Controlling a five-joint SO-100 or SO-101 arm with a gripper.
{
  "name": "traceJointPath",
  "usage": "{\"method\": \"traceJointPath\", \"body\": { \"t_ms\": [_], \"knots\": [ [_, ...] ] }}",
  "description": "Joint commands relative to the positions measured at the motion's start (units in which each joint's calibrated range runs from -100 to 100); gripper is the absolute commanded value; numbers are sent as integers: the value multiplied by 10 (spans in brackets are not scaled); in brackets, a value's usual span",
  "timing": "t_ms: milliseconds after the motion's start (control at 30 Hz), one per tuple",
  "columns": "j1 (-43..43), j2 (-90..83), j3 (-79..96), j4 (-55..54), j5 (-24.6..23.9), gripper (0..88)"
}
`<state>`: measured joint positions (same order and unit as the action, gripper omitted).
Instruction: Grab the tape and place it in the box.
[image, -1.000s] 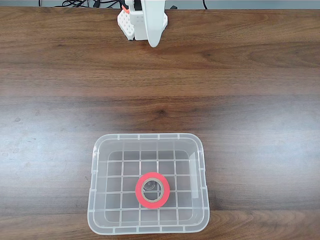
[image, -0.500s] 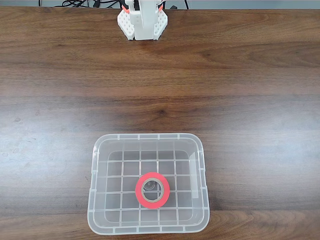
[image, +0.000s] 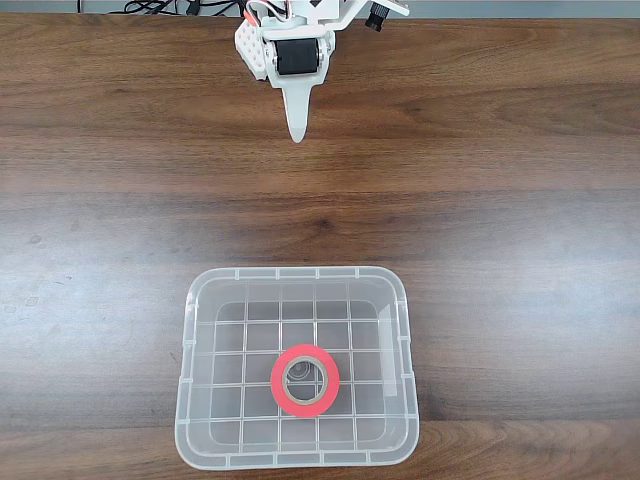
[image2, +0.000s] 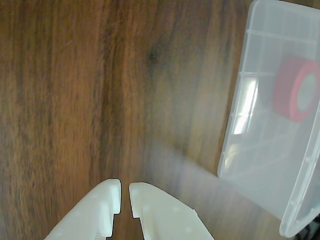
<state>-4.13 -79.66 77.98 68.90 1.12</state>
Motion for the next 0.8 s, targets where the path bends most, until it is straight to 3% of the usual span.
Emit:
{"method": "traceJointPath", "body": {
  "t_ms": [0, 433, 767],
  "knots": [
    [-2, -63, 56, -34, 1, 14],
    [24, -180, 184, -28, -2, 11],
    [32, -193, 187, -13, -3, 11]
  ]
}}
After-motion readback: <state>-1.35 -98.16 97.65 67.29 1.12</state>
